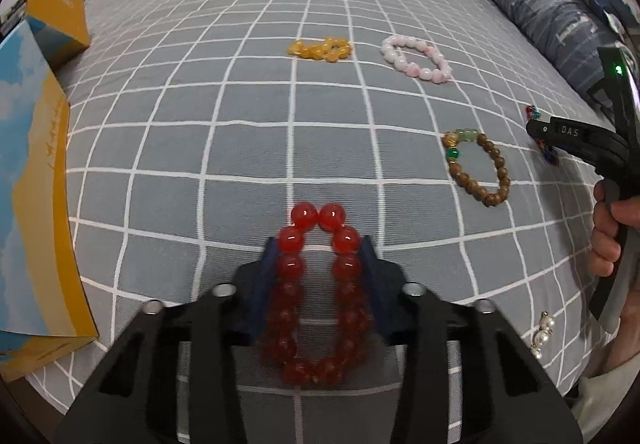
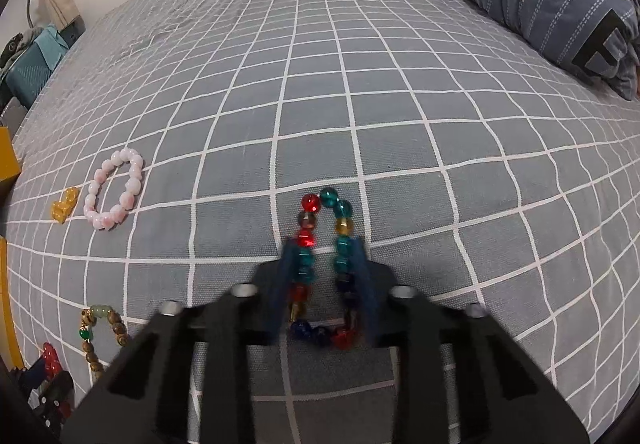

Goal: Organize jewelry
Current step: 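Lift both bead bracelets off the bed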

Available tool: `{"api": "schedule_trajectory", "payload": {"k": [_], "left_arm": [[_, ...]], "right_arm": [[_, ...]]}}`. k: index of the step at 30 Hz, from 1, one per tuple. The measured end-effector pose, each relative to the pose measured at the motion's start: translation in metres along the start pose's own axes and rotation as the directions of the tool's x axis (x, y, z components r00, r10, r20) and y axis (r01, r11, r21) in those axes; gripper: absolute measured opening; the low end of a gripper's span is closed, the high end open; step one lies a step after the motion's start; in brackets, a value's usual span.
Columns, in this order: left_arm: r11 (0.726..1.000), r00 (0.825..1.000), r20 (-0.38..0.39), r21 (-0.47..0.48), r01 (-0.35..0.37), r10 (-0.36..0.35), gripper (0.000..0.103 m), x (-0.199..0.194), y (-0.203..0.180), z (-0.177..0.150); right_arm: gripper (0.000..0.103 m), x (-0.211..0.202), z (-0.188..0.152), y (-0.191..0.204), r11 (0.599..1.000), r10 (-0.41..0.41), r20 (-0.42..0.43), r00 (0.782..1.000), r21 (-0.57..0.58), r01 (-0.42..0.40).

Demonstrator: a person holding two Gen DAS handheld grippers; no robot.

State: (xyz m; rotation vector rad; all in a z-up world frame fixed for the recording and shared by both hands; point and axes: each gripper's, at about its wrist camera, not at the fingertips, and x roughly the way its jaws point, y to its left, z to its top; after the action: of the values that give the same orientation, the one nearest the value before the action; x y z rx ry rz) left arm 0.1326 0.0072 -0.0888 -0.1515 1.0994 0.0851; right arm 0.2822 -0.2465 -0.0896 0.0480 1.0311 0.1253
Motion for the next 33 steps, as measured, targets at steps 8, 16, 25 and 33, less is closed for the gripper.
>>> {"api": "schedule_trajectory", "payload": {"k": [8, 16, 25, 33], "left_arm": [[0.998, 0.997, 0.04, -0.018, 0.059, -0.059, 0.013, -0.009, -0.004, 0.002], [0.994, 0.991, 0.086, -0.027, 0.106, -0.104, 0.013, -0.017, -0.005, 0.007], [0.995, 0.982, 0.162, -0.021, 0.097, -0.092, 0.013, -0.027, -0.006, 0.009], [0.995, 0.976, 0.198, -0.028, 0.1, -0.093, 0.013, -0.034, -0.006, 0.012]], "right_arm": [[0.018, -0.011, -0.002, 0.0, 1.0, 0.007, 0.034, 0.999, 0.007, -0.007], [0.017, -0.024, -0.005, -0.002, 1.0, 0.006, 0.08, 0.997, 0.002, -0.006], [0.017, -0.038, -0.011, 0.002, 1.0, -0.028, 0.151, 0.988, -0.009, 0.03], [0.017, -0.055, -0.016, 0.008, 0.998, -0.047, 0.218, 0.975, -0.025, 0.054]]}}
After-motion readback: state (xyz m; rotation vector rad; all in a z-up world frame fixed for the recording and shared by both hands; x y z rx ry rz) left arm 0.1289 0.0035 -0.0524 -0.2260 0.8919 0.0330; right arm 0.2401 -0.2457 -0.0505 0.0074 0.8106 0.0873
